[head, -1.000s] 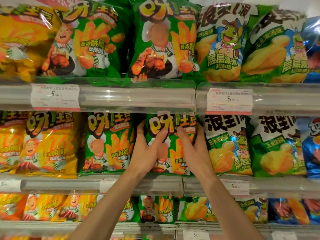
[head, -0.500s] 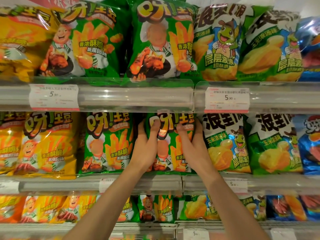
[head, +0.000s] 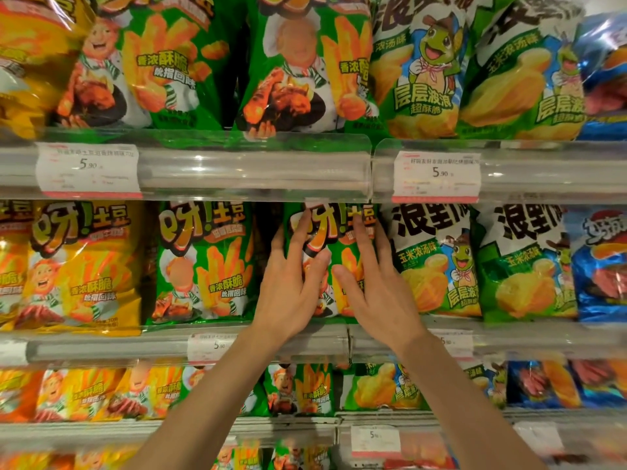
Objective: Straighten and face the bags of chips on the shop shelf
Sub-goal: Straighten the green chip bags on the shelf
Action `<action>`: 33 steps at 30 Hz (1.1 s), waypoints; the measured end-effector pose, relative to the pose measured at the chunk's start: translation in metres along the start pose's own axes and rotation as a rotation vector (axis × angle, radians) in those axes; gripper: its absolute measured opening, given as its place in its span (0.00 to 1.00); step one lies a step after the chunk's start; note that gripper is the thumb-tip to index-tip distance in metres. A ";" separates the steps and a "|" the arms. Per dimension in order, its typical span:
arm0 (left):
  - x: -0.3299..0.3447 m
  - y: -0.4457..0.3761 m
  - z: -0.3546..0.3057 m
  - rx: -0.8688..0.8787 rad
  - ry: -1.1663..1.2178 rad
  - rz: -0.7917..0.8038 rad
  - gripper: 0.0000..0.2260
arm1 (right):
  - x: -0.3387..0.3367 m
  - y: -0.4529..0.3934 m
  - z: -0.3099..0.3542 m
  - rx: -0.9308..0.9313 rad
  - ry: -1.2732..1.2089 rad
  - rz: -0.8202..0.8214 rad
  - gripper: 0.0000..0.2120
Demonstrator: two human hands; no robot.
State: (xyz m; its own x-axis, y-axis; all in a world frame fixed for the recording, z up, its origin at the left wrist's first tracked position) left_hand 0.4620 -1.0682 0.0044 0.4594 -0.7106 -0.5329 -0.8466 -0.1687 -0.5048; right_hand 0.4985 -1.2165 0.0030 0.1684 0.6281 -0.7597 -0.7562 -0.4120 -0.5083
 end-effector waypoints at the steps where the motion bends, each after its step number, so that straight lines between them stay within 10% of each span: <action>1: -0.001 0.000 0.000 0.005 0.010 0.009 0.26 | 0.000 0.001 0.000 0.000 -0.005 -0.003 0.33; 10: -0.032 0.029 0.009 -0.017 0.135 0.053 0.26 | -0.014 0.032 -0.014 0.175 -0.472 -0.054 0.31; 16: -0.047 0.093 0.026 -0.205 0.246 -0.054 0.10 | -0.012 0.095 -0.033 0.416 -0.641 -0.066 0.05; 33: -0.086 0.153 0.111 -0.408 0.341 0.087 0.07 | 0.049 0.164 -0.023 0.647 -0.629 -0.019 0.06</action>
State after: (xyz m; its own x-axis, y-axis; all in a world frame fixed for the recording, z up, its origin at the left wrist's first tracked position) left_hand 0.3233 -0.9567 -0.1022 0.3269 -0.9040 -0.2757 -0.9445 -0.3025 -0.1280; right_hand 0.3976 -1.2689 -0.1268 -0.0487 0.9545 -0.2942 -0.9968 -0.0652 -0.0465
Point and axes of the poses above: each hand's wrist, its own y-axis away from the middle knuckle, its own x-axis out of the palm, z = x × y, the point moved 8 cm from there along -y, towards the middle knuckle, and after that the axes turned 4 degrees about z, right-handed, at the moved point
